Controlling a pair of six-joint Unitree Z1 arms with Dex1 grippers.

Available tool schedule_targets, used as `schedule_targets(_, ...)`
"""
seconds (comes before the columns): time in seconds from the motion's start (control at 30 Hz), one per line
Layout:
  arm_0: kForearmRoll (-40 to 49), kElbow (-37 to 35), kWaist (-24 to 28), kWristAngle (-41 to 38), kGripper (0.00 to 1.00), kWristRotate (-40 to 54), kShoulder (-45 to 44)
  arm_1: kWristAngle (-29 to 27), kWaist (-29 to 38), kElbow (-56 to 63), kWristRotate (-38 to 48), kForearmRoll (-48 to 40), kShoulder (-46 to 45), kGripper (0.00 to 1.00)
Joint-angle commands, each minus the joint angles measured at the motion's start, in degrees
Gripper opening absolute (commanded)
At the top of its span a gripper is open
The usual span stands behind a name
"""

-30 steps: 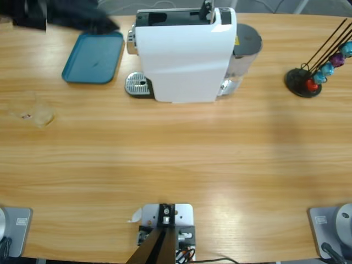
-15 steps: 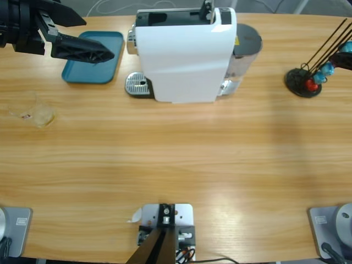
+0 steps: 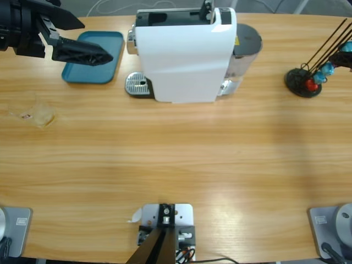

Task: Pour coffee

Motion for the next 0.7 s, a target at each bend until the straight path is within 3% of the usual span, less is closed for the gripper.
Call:
schedule_targets(0.03, -0.06, 2.66, -0.52, 2.22, 1.0, -2.48, 0.11, 1.71, -3.05, 0.35, 2.07, -2.74, 2.04, 0.595)
schedule_targets(0.1, -0.27, 2.6, -0.54, 2.26, 1.0, -2.89, 0.25, 2.03, -3.08, -0.92, 2.11, -2.55, 2.71, 0.589)
schedule_targets(0.17, -0.27, 2.75, -0.54, 2.27, 1.0, -2.9, 0.28, 1.95, -3.08, -1.5, 2.11, -2.09, 3.46, 0.471)
schedule_targets(0.43, -0.27, 3.1, -0.52, 2.43, 1.0, -3.5, -0.16, 1.67, -3.08, -1.6, 2.14, -1.35, 3.34, 0.436)
schedule_targets(0.47, -0.27, 3.13, -0.54, 2.43, 1.0, -3.5, -0.21, 1.62, -3.08, -1.74, 2.11, -1.35, 3.43, 0.355)
schedule_targets(0.57, -0.27, 3.29, -0.5, 2.41, 1.0, -3.68, -0.39, 1.53, -3.17, -2.02, 2.09, -1.44, 3.57, 0.306)
schedule_targets(0.6, -0.27, 3.43, -0.54, 2.43, 1.0, -3.68, -0.42, 1.27, -3.17, -2.08, 1.79, -1.4, 3.53, 0.117)
schedule_targets(0.67, -0.27, 3.57, -0.54, 2.36, 1.0, -3.76, -0.42, 0.79, -3.17, -2.08, 1.67, -1.35, 3.27, 0.0)
schedule_targets(0.7, -0.27, 3.57, -0.52, 2.36, 1.0, -3.76, -0.42, 0.79, -3.17, -2.08, 1.67, -1.3, 3.22, 0.0)
